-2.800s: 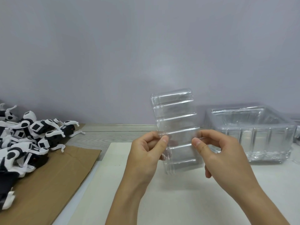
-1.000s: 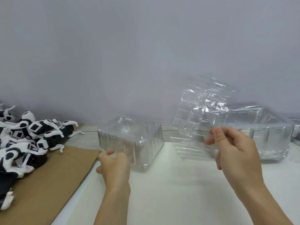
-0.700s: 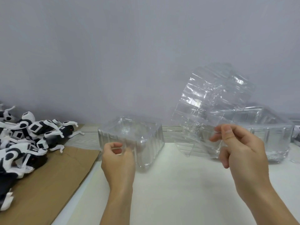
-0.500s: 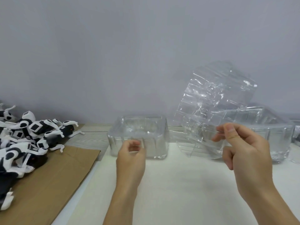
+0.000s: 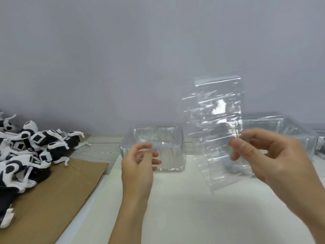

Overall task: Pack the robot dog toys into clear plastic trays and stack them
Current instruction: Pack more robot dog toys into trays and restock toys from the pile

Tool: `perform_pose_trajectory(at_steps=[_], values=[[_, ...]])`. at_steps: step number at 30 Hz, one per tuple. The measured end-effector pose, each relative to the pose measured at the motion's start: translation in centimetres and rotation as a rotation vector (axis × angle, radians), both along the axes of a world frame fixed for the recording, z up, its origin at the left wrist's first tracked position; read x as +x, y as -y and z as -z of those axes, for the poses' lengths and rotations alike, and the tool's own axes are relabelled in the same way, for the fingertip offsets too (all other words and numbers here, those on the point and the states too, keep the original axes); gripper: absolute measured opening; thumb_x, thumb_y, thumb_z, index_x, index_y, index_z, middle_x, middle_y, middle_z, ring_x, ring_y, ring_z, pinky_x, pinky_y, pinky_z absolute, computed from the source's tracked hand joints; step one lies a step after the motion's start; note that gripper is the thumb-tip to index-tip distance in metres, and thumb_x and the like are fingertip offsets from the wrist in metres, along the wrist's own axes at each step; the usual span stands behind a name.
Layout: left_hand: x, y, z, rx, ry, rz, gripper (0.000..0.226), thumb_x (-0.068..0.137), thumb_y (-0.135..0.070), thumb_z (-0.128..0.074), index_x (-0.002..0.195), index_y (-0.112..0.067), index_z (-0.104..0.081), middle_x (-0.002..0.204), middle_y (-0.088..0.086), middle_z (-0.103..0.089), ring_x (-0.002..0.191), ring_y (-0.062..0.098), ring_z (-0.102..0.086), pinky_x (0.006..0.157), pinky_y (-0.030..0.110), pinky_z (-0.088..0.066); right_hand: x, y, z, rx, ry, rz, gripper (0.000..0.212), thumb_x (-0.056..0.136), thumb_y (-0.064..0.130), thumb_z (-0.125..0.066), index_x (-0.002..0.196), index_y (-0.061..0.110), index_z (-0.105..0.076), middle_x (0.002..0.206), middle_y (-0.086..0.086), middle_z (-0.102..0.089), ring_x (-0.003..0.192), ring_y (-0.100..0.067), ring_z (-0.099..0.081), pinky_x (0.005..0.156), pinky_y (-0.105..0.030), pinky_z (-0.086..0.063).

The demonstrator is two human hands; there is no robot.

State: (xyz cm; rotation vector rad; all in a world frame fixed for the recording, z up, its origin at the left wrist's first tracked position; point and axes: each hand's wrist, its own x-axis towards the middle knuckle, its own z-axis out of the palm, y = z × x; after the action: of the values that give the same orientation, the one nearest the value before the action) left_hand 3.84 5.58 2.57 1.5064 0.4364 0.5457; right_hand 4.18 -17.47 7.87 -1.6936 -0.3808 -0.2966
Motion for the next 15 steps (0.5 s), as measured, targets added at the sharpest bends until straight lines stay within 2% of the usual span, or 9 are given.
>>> perform_pose_trajectory(at_steps=[2, 4, 6, 8, 11, 13, 15], values=[[-0.1, -0.4, -0.3, -0.167, 0.081, 0.012, 0.023, 0.094, 0.0, -0.051, 0.099, -0.017, -0.066, 0.077, 0.004, -0.071, 0.066, 0.02, -0.068, 0.062, 0.029, -0.051, -0.4, 0.1, -0.9, -0.082, -0.031, -0.091, 0.036, 0.059, 0.056, -0.076, 0.082, 0.028, -0.076, 0.072, -0.006, -0.071, 0.035, -0.004, -0.035, 0.039, -0.006, -0.027], [-0.3, -0.6, -0.7, -0.339, 0.146, 0.056, 0.017, 0.097, -0.006, -0.05, 0.102, -0.015, -0.064, 0.077, 0.007, -0.069, 0.062, 0.022, -0.066, 0.059, 0.029, -0.052, -1.0, 0.0, -1.7, -0.235, -0.043, -0.131, 0.037, 0.055, 0.062, -0.085, 0.082, 0.038, -0.077, 0.075, 0.004, -0.072, 0.035, -0.002, -0.036, 0.04, -0.005, -0.026], [-0.5, -1.1, -1.1, -0.482, 0.198, 0.105, 0.013, 0.099, -0.014, -0.051, 0.103, -0.013, -0.062, 0.074, 0.007, -0.068, 0.058, 0.021, -0.064, 0.053, 0.029, -0.054, -1.8, -0.4, -2.4, -0.399, -0.099, -0.16, 0.039, 0.05, 0.072, -0.081, 0.081, 0.049, -0.075, 0.068, 0.017, -0.068, 0.036, -0.004, -0.032, 0.04, -0.005, -0.025], [-0.8, -1.4, -1.5, -0.59, 0.184, 0.16, 0.021, 0.092, -0.024, -0.055, 0.106, -0.01, -0.062, 0.076, 0.008, -0.068, 0.057, 0.022, -0.064, 0.052, 0.03, -0.055, -2.1, -0.8, -2.7, -0.563, -0.17, -0.163, 0.031, 0.048, 0.069, -0.078, 0.076, 0.055, -0.072, 0.063, 0.025, -0.062, 0.038, -0.006, -0.038, 0.042, -0.008, -0.031], [-1.4, -2.5, -1.8, -0.575, 0.046, 0.251, 0.04, 0.095, -0.04, -0.051, 0.112, -0.007, -0.064, 0.09, 0.015, -0.07, 0.064, 0.03, -0.066, 0.058, 0.036, -0.054, -2.0, -1.7, -2.3, -0.774, -0.227, -0.119, 0.026, 0.055, 0.063, -0.081, 0.077, 0.064, -0.067, 0.085, 0.026, -0.063, 0.045, -0.001, -0.051, 0.05, -0.013, -0.041], [-1.7, -3.3, -1.9, -0.506, -0.039, 0.337, 0.053, 0.095, -0.052, -0.05, 0.113, -0.007, -0.069, 0.099, 0.016, -0.073, 0.076, 0.036, -0.069, 0.066, 0.042, -0.057, -1.9, -2.3, -1.7, -0.854, -0.237, -0.094, 0.03, 0.059, 0.063, -0.082, 0.08, 0.069, -0.062, 0.09, 0.022, -0.062, 0.055, 0.007, -0.056, 0.055, -0.016, -0.042], [-1.9, -3.7, -2.0, -0.4, -0.116, 0.394, 0.058, 0.085, -0.064, -0.059, 0.11, -0.014, -0.074, 0.107, 0.014, -0.073, 0.086, 0.036, -0.071, 0.075, 0.047, -0.056, -2.0, -2.9, -1.2, -0.891, -0.241, -0.1, 0.037, 0.061, 0.061, -0.084, 0.085, 0.072, -0.058, 0.091, 0.02, -0.06, 0.059, 0.018, -0.054, 0.059, -0.017, -0.043]])
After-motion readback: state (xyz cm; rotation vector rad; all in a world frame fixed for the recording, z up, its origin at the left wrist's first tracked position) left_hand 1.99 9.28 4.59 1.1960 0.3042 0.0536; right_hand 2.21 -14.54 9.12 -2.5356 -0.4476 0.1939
